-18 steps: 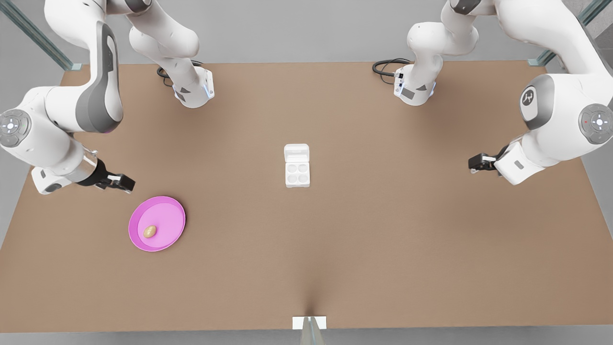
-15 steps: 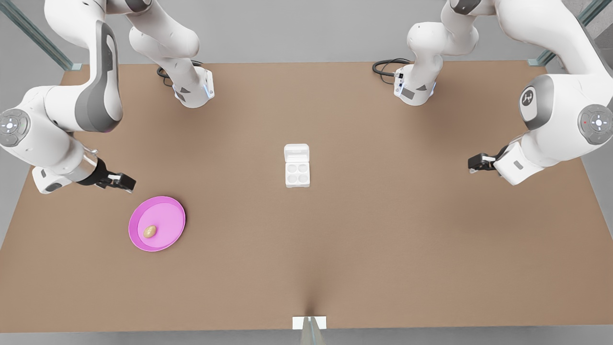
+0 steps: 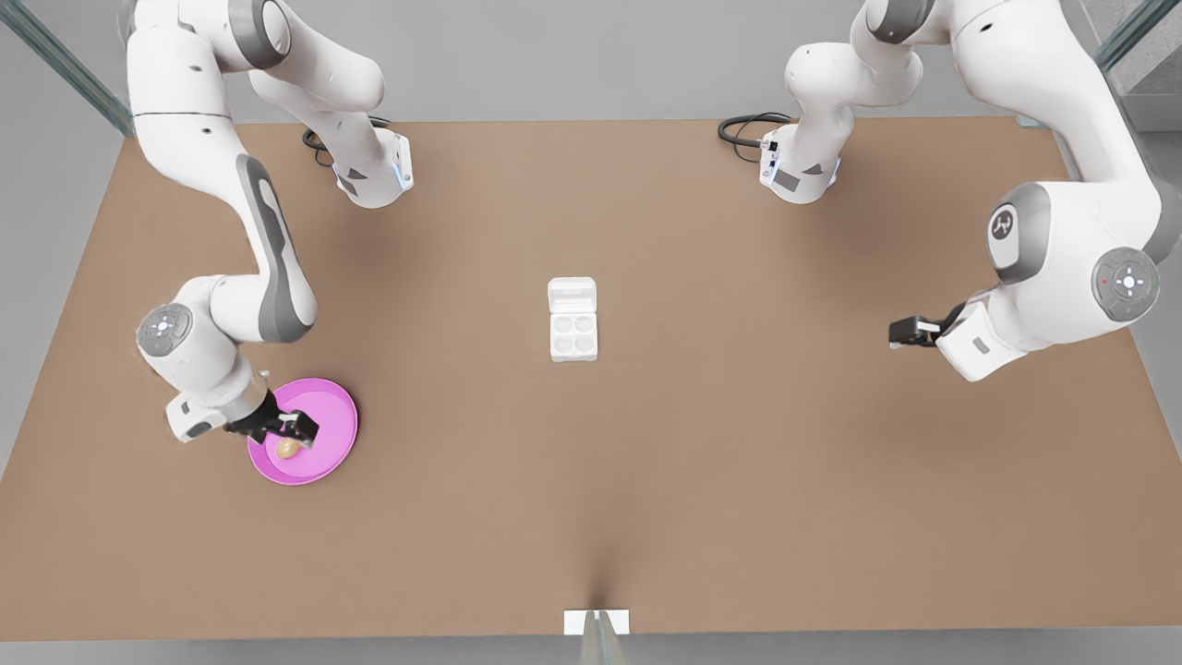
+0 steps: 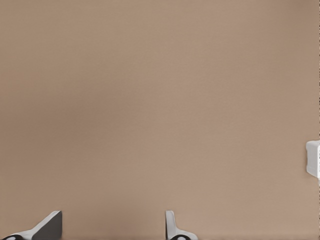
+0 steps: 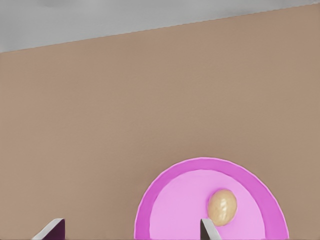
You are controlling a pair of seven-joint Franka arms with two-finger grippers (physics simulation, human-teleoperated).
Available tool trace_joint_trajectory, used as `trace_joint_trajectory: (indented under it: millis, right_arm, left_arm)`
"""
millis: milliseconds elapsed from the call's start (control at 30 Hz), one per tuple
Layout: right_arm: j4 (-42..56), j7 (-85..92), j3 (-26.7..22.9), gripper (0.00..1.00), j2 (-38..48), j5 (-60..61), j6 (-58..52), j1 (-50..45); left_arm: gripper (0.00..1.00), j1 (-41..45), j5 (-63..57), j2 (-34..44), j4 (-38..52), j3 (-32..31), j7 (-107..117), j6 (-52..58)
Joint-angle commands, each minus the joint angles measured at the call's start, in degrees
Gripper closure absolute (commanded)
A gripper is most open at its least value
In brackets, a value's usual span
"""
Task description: Pack egg into the box and close the box lid
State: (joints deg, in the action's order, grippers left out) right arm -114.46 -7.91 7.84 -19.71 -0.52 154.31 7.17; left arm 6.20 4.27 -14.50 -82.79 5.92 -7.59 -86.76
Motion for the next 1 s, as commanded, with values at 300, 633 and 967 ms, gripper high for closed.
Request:
trace_joint_trajectory:
  millis: [300, 633, 967]
  right_arm:
    - [-4.02, -34.1, -11.7, 0.0, -0.94, -28.75, -0.68, -10.95]
    - [3.89, -35.86, -15.57, 0.0, -14.92, -28.75, 10.05, -9.02]
    - [1.16, -35.06, -15.57, 0.13, -16.85, -28.93, 13.83, -7.09]
  left_arm:
    - [0.0, -0.14, 0.83, -1.14, 0.0, 0.32, 0.03, 0.01]
    - [0.0, -0.14, 1.88, -1.75, 0.0, 0.32, 0.03, 0.01]
    - [0.0, -0.14, 2.06, -1.49, 0.09, 0.32, 0.03, 0.18]
